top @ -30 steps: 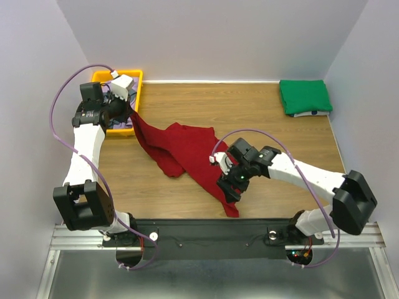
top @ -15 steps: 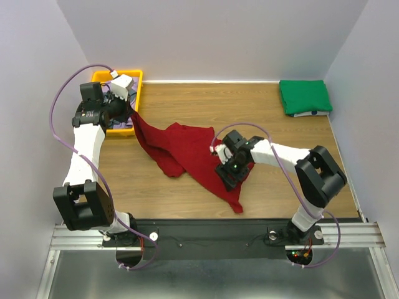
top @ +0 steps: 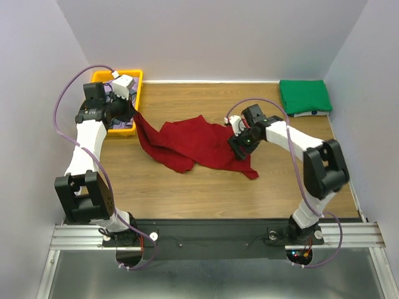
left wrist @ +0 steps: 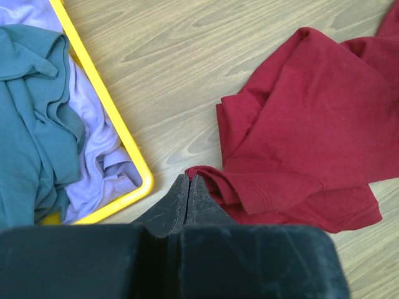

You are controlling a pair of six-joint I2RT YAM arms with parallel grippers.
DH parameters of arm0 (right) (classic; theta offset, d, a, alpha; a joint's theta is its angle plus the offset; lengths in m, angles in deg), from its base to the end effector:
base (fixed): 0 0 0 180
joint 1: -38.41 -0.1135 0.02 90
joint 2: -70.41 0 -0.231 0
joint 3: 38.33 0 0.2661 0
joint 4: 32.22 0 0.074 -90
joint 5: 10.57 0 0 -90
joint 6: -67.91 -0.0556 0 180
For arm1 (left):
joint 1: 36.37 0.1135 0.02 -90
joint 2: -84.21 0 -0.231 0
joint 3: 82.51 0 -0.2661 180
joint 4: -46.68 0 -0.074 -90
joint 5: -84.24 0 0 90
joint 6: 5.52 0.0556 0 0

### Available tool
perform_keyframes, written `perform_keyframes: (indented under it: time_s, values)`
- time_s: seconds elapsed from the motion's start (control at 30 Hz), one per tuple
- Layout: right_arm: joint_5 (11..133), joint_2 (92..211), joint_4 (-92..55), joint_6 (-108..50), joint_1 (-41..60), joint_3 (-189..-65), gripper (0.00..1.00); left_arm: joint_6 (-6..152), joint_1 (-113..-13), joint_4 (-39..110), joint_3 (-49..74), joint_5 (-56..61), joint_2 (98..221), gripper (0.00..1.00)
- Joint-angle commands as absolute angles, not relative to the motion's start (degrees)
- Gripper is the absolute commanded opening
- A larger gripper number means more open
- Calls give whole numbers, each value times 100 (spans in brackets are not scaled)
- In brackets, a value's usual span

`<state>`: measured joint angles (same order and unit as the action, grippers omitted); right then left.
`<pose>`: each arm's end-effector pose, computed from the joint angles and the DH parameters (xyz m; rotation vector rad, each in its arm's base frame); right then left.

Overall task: Fold and stack the t-shirts
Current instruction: Flatten the tshirt out

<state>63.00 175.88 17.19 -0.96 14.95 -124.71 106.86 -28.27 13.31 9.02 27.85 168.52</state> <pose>0.3421 0.1656 0.1306 -1.1111 2.5114 0.4068 0.3682 0.0213 0.3040 0.5908 1.9102 -0.2701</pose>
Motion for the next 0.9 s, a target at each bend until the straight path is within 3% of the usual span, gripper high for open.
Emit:
perform_keyframes:
  time_s: [0.0, 0.37, 0.87]
  values:
    - [5992, 16173, 2132, 463, 1512, -11896, 70, 10584, -2828, 1581, 799, 2966, 16779, 0]
    - [5904, 15637, 2449, 744, 1942, -10955, 60, 10628, -2837, 1537, 878, 2914, 16647, 0]
    - [5377, 16384, 2431, 446, 2531, -10832, 49, 10698, -2837, 1493, 904, 2861, 16603, 0]
